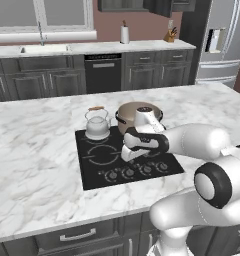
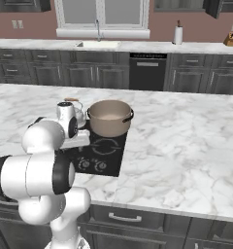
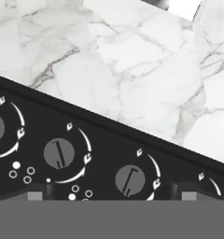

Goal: Pick the kettle from the cabinet and place it on a stove burner. Then pick the pot from the counter and place it on another stove burner. Finally, turn both burners on.

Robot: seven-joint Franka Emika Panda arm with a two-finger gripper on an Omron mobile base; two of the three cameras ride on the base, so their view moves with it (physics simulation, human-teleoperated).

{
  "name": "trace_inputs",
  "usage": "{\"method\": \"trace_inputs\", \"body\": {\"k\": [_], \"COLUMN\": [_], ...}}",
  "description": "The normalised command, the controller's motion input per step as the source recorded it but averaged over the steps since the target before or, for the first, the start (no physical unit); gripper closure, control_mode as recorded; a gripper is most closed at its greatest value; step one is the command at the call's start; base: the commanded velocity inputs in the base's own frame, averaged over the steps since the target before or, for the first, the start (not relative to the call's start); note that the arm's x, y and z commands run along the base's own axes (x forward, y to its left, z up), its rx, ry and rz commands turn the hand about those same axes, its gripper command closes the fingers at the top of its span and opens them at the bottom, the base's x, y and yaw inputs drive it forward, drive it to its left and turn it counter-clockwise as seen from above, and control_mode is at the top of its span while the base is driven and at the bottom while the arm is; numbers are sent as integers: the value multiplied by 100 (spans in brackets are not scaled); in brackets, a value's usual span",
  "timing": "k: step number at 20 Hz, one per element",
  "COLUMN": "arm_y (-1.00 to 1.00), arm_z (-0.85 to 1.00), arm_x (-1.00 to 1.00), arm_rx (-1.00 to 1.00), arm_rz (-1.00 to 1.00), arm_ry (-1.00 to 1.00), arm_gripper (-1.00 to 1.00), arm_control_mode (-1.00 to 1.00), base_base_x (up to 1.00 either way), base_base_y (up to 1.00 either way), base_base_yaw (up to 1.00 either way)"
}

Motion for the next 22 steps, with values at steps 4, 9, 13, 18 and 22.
{"method": "trace_inputs", "body": {"k": [4, 9, 13, 18, 22], "arm_y": [11, 6, 18, 31, 12], "arm_z": [-1, -7, -8, -10, -16], "arm_x": [-16, -25, -7, 0, 11], "arm_rx": [3, 2, 0, 0, 0], "arm_rz": [-21, -24, -18, -12, -9], "arm_ry": [0, 0, 0, 0, 0], "arm_gripper": [-100, -100, -100, -100, -100], "arm_control_mode": [-100, -100, -100, -100, -100], "base_base_x": [0, 0, 0, 0, 0], "base_base_y": [0, 0, 0, 0, 0], "base_base_yaw": [0, 0, 0, 0, 0]}}
